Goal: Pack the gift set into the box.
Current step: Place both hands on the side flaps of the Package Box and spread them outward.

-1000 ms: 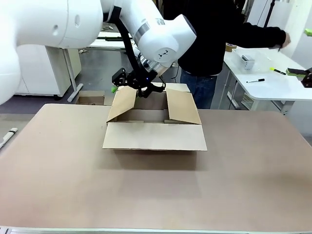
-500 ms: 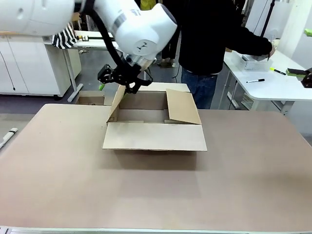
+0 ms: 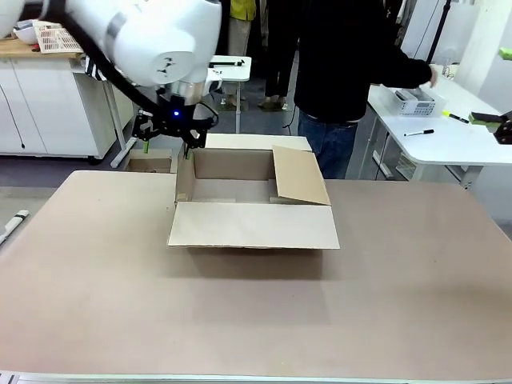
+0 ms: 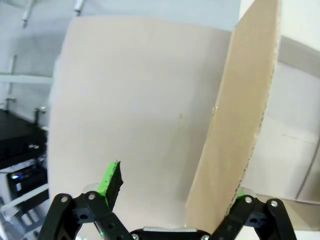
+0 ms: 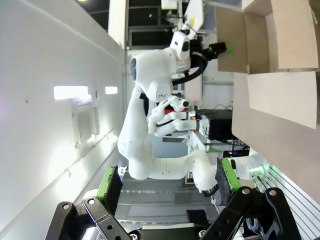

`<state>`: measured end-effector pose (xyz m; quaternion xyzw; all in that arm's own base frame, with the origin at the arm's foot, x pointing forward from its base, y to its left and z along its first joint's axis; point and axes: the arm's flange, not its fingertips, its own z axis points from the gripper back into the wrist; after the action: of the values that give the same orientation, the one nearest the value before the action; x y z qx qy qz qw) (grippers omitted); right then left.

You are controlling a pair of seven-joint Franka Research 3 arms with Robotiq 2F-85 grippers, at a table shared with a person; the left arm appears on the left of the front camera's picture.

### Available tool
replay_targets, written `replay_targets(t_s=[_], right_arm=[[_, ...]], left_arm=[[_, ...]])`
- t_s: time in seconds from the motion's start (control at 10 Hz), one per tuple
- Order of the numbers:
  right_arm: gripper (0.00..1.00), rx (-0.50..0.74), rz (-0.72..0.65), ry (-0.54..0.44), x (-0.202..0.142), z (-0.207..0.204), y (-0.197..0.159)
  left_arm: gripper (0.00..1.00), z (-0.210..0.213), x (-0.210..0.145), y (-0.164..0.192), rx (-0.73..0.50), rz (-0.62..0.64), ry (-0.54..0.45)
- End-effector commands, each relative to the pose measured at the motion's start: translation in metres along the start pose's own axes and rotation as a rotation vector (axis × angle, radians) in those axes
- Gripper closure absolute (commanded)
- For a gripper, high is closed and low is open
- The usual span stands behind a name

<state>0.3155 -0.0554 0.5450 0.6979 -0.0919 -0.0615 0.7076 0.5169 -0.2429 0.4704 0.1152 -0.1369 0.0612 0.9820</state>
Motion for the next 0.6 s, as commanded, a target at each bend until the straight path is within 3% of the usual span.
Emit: replay_targets(t_s=[0.0, 0.5], right_arm=[[0.00, 0.009, 0.018, 0.005, 0.001, 0.000, 0.001], [0.00, 0.009, 0.018, 0.005, 0.001, 0.000, 0.001]], left_arm=[[0.00, -0.015, -0.011, 0.036, -0.145, -0.018, 0.019], [0.00, -0.041, -0.005, 0.112, -0.597, -0.097, -0.085]])
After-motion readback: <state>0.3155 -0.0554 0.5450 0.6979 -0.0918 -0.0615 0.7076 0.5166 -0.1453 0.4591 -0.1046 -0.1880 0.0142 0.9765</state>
